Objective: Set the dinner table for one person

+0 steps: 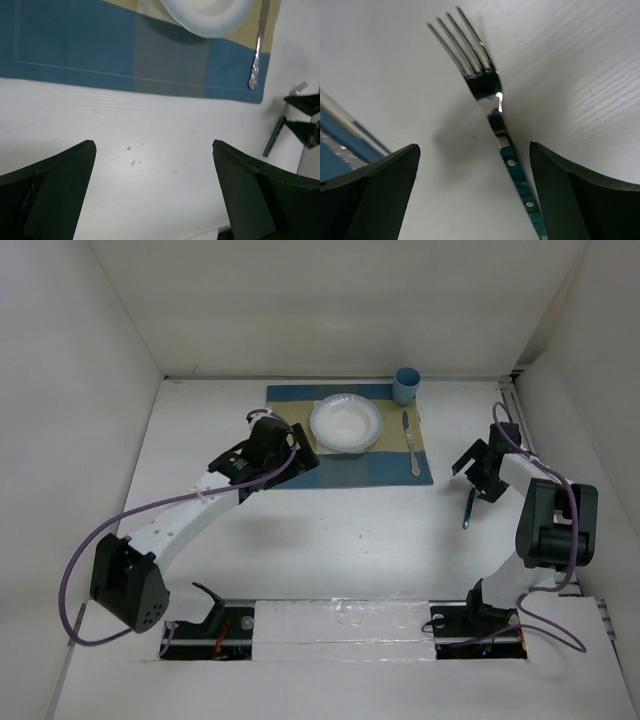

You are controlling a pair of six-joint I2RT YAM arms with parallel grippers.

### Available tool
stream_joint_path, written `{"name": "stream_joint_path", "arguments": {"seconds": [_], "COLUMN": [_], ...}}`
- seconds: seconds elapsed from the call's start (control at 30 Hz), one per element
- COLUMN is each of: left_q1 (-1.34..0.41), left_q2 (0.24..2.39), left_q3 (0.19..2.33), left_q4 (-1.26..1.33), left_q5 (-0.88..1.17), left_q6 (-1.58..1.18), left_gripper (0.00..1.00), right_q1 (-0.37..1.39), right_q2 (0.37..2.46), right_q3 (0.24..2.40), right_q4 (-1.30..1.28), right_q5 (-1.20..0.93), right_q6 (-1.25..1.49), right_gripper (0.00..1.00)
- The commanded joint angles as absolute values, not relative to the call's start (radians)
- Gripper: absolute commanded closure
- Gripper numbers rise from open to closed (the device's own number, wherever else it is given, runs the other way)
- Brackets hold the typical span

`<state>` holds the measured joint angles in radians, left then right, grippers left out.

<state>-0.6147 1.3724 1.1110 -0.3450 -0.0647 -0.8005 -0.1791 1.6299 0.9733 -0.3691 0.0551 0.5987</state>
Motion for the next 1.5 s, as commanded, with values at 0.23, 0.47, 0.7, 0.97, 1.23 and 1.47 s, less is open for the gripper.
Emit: {"name": "stream_joint_path", "arguments": {"seconds": [0.23,0.47,0.7,0.97,1.23,1.47], "left_q1": [-0.572,-0.572,-0.572,-0.572,-0.572,-0.572], "left_q2": [1.126,1.126,1.088,0.963,0.899,0.881], "left_q3": [1.048,1.039,1.039,1.117,1.152,1.085], "left_q4": [-0.365,-0.356,-0.406,-0.564,-0.578,-0.548], "left_q5": [-0.138,-0.118,-0.155,-0.432,-0.479,-0.456], "left_q6": [-0.75,-0.741,-0.75,-0.775,-0.693,-0.657], "left_gripper": [0.0,0.0,0.0,0.0,0.0,0.0], "right_q1": [-0.178,-0.169,-0.071,0.363,0.612,0.63], "right_q2": [1.677,1.723,1.658,1.695,2.27,2.5], "right_q3": [1.011,0.98,1.106,1.567,2.319,2.528], "right_q4": [-0.508,-0.52,-0.541,-0.485,-0.575,-0.546], "right_q5": [0.092,0.055,0.077,0.064,-0.064,-0.192], "right_q6": [0.506,0.471,0.471,0.551,0.581,0.61], "right_gripper": [0.24,0.73,1.0,1.0,1.0,1.0]}}
